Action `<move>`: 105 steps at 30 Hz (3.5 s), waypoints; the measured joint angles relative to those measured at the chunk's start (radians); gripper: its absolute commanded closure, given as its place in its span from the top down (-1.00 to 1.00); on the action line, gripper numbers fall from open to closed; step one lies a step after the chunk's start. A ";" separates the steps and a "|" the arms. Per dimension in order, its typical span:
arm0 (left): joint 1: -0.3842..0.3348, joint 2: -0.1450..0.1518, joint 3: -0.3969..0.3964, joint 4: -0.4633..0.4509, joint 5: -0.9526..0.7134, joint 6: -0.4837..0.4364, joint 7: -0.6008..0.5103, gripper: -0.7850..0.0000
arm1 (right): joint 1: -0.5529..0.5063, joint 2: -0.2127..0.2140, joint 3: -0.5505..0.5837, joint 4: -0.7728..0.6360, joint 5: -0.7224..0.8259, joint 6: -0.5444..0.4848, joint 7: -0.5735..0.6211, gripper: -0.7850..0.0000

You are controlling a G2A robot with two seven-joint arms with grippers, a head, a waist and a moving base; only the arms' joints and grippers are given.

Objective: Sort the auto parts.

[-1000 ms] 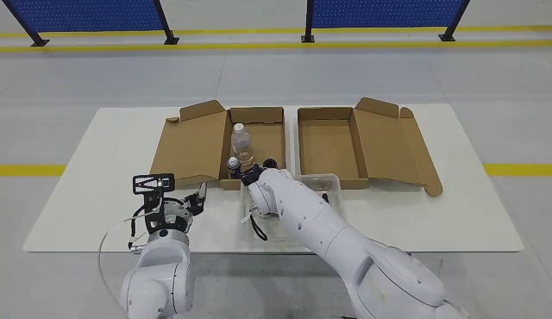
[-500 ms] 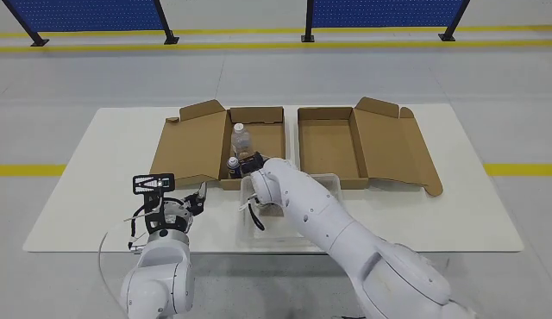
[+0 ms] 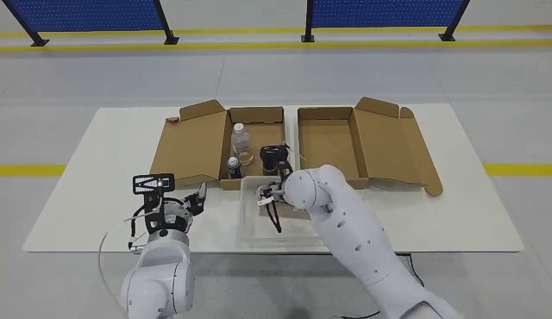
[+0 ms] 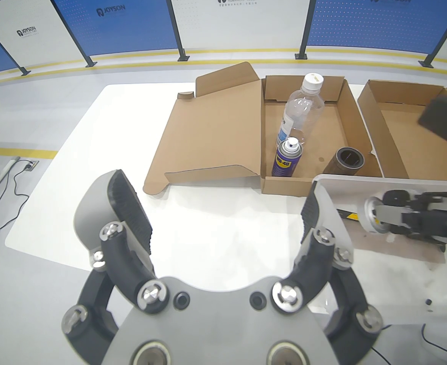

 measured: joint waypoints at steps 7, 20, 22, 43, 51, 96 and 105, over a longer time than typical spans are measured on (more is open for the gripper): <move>0.000 0.000 0.000 0.000 0.000 0.000 0.000 1.00 | -0.207 0.040 0.243 -0.205 0.230 -0.088 -0.040 -1.00; 0.000 0.000 0.000 0.000 0.000 0.000 0.000 1.00 | -0.271 0.061 0.321 -0.160 0.493 -0.193 -0.116 -1.00; 0.000 0.000 0.000 0.000 0.000 0.000 0.000 1.00 | -0.268 0.064 0.311 -0.161 0.496 -0.185 -0.122 -1.00; 0.000 0.000 0.000 0.000 0.000 0.000 0.000 1.00 | 0.017 0.108 0.331 -0.039 -0.005 0.011 -0.234 -1.00; 0.000 0.000 0.000 0.000 0.000 0.000 0.000 1.00 | 0.195 0.112 0.297 0.284 -0.121 0.043 -0.172 -1.00; 0.000 0.000 0.000 0.000 0.000 0.000 0.000 1.00 | 0.283 0.103 0.196 0.364 -0.190 -0.025 -0.132 -0.10; 0.000 0.000 0.000 0.000 0.000 0.000 0.000 1.00 | 0.088 0.130 0.165 -0.125 -0.206 -0.245 0.100 0.40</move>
